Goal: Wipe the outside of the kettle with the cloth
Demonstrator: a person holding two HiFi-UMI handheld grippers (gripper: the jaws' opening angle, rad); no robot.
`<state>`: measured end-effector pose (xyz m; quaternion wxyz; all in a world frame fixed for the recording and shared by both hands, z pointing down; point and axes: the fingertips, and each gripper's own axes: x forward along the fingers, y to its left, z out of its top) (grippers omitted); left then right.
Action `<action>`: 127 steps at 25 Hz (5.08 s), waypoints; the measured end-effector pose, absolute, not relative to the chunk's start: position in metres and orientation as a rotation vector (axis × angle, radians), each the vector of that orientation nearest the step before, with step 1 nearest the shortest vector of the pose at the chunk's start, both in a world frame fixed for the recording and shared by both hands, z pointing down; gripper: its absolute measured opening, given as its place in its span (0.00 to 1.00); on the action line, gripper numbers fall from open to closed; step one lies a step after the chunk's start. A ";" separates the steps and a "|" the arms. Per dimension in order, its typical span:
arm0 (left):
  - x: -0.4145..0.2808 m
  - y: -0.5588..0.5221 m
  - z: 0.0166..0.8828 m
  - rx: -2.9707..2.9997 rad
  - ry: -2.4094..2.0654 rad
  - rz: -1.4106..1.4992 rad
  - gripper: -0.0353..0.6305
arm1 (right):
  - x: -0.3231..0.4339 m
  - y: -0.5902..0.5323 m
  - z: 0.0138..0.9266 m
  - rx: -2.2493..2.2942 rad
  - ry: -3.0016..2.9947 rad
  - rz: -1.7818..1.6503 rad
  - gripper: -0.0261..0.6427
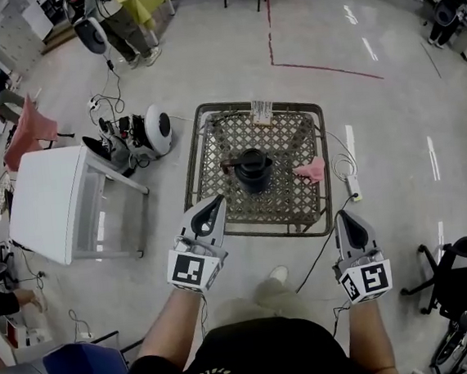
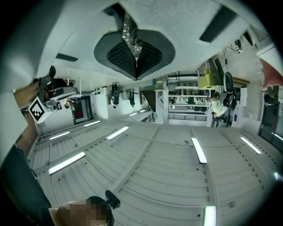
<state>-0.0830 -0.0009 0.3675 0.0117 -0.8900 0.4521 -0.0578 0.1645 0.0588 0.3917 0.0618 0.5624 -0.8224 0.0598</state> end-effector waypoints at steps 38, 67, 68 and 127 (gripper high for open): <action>-0.023 -0.163 0.480 -2.957 1.246 -0.335 0.06 | 0.186 -0.104 0.493 1.725 -2.322 0.373 0.05; 0.007 -0.212 0.561 -3.070 1.080 -0.481 0.06 | 0.225 -0.173 0.776 1.372 -1.838 0.802 0.42; 0.006 -0.213 0.560 -3.077 1.086 -0.478 0.06 | 0.227 -0.175 0.782 1.356 -1.821 0.803 0.42; 0.011 -0.216 0.576 -3.016 1.114 -0.664 0.06 | 0.032 -0.115 0.695 0.636 -2.315 0.434 0.11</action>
